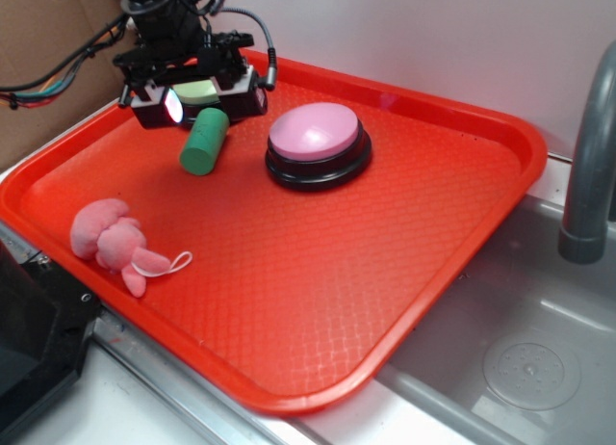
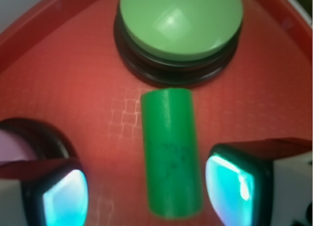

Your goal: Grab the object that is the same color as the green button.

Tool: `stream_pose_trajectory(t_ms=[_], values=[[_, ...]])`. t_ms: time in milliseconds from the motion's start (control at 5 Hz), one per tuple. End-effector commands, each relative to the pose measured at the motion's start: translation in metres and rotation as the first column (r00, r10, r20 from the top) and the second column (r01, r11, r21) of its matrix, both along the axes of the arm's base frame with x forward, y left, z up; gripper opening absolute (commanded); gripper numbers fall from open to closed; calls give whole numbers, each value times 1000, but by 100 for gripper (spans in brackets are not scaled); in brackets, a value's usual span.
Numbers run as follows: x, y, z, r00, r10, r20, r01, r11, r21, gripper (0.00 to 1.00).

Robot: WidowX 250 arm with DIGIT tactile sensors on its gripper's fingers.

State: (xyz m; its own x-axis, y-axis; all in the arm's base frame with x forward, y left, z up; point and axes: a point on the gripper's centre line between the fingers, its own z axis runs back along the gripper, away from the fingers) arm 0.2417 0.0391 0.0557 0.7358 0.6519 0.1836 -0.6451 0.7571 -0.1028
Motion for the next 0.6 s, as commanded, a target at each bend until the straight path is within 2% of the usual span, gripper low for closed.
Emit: stream_pose_trajectory(t_ms=[0, 200, 400], values=[[4, 18, -16, 1000, 12, -3, -12, 999, -36, 100], [5, 21, -23, 999, 45, -20, -46, 997, -54, 100], [6, 16, -27, 999, 39, -26, -39, 999, -11, 75]])
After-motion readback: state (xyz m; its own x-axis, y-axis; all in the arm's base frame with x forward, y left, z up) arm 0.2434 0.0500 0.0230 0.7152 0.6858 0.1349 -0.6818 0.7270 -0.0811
